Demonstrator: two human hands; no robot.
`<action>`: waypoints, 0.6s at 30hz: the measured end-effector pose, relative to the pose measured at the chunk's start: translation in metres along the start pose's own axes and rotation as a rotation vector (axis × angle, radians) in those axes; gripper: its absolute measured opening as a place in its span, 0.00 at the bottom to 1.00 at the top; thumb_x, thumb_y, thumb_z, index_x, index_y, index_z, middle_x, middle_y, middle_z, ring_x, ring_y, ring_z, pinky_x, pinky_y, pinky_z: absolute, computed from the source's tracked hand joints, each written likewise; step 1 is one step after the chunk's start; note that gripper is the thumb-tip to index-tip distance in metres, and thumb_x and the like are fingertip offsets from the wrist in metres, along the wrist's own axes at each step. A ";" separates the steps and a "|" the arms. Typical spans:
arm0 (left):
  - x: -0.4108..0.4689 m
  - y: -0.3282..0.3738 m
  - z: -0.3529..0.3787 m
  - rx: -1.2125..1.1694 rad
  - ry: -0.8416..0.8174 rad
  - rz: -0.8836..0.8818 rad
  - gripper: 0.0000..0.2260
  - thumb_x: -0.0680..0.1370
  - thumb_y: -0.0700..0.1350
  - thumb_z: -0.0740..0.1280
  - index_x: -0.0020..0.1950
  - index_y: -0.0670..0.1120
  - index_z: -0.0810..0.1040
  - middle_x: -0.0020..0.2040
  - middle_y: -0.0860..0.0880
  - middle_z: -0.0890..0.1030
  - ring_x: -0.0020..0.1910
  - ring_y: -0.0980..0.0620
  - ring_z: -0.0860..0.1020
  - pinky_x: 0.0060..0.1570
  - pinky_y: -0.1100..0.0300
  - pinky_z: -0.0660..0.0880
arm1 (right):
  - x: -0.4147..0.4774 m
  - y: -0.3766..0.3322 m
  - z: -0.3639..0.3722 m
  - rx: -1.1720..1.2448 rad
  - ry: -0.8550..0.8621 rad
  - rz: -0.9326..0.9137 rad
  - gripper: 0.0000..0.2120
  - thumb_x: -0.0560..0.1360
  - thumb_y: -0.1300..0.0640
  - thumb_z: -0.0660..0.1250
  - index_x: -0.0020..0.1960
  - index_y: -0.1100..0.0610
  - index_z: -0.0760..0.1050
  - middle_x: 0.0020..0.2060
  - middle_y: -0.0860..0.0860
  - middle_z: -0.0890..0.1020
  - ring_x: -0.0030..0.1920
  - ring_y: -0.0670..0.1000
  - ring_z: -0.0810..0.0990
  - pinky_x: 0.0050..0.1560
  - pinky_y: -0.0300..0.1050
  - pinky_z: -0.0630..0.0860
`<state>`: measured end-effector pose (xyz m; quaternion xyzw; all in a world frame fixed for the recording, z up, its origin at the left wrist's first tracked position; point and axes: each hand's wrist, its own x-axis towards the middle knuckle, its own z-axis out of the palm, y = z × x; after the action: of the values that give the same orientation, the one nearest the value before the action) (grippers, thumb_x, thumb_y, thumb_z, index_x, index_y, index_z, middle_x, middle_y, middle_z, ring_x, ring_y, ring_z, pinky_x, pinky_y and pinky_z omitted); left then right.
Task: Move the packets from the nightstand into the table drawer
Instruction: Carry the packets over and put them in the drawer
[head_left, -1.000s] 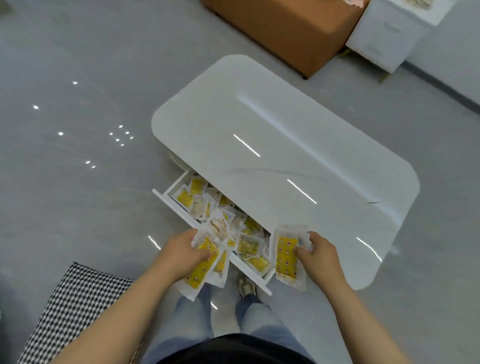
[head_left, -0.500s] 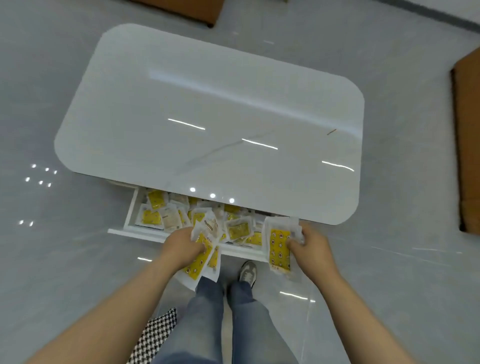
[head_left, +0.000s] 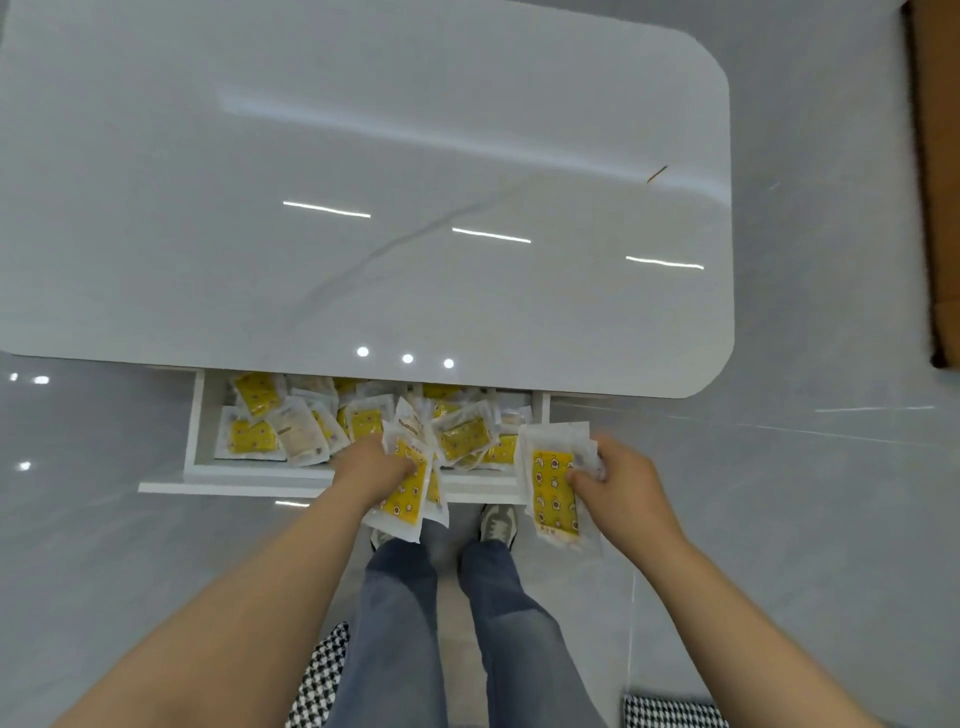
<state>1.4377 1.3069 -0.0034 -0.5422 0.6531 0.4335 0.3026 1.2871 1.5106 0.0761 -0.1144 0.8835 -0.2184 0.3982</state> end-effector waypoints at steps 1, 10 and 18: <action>0.008 0.000 0.006 0.001 -0.002 0.009 0.18 0.75 0.49 0.68 0.61 0.40 0.74 0.57 0.42 0.79 0.54 0.43 0.77 0.46 0.57 0.71 | 0.006 0.005 0.006 0.005 -0.002 0.001 0.08 0.76 0.61 0.65 0.54 0.53 0.76 0.46 0.50 0.81 0.41 0.41 0.77 0.33 0.30 0.68; 0.060 -0.016 0.026 0.170 0.051 -0.007 0.26 0.75 0.54 0.68 0.67 0.40 0.70 0.62 0.41 0.75 0.60 0.42 0.75 0.49 0.56 0.71 | 0.044 0.031 0.061 0.001 -0.036 -0.008 0.12 0.77 0.59 0.65 0.61 0.53 0.75 0.50 0.50 0.82 0.45 0.46 0.79 0.35 0.29 0.69; 0.054 -0.049 0.013 0.324 0.148 0.144 0.23 0.75 0.50 0.69 0.66 0.43 0.70 0.61 0.44 0.77 0.59 0.44 0.75 0.54 0.55 0.72 | 0.064 0.035 0.087 -0.062 -0.061 -0.012 0.13 0.77 0.58 0.64 0.61 0.56 0.75 0.52 0.53 0.82 0.47 0.51 0.81 0.44 0.44 0.79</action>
<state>1.4716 1.2931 -0.0676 -0.4686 0.7719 0.3020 0.3055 1.3094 1.4913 -0.0337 -0.1384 0.8768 -0.1896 0.4197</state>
